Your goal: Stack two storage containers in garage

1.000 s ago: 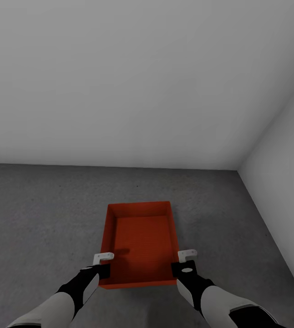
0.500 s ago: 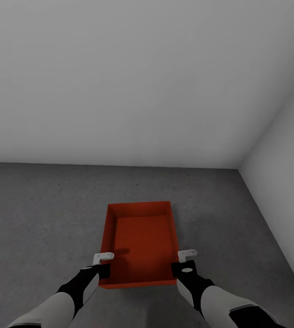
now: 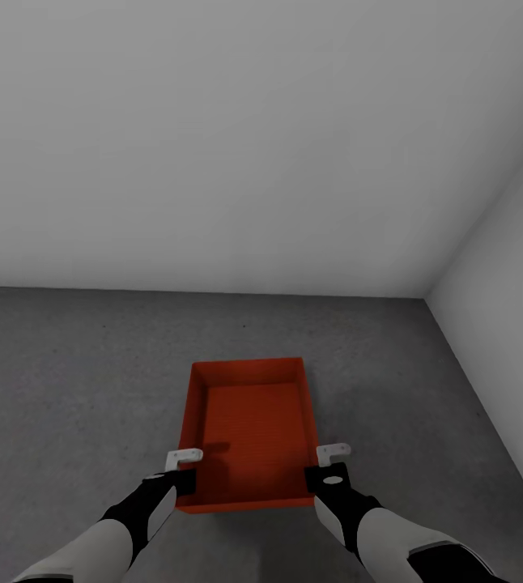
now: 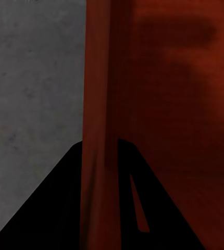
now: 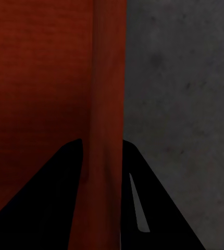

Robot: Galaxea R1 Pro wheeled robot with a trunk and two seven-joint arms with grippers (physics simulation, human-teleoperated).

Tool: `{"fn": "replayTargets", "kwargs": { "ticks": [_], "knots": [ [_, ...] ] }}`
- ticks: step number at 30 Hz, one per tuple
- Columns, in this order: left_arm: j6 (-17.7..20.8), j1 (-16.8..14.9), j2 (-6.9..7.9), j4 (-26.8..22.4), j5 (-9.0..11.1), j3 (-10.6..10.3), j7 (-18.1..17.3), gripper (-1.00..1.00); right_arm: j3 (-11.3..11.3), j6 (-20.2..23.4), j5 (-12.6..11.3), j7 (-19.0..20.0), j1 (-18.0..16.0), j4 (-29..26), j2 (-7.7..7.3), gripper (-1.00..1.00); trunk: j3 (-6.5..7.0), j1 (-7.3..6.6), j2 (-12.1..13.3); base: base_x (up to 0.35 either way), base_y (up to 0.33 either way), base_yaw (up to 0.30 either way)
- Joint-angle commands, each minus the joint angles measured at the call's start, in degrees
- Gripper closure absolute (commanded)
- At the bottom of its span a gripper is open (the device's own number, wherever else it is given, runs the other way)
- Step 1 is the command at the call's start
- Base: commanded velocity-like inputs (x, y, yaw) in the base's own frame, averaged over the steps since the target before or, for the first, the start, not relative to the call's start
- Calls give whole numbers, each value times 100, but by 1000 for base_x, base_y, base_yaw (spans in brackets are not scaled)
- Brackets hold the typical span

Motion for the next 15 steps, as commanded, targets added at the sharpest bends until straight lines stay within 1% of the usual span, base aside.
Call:
{"fn": "replayTargets", "kwargs": {
  "ticks": [1,15],
  "knots": [
    [40,-2,225,-55,14,41,50,100,-54,232,-30,-49,-2,24,1,100,-3,-1,-2,0,0,0],
    [39,-2,224,-54,14,41,49,100,-54,261,-28,-49,-2,24,1,100,-3,-1,-2,0,0,0]
  ]
}}
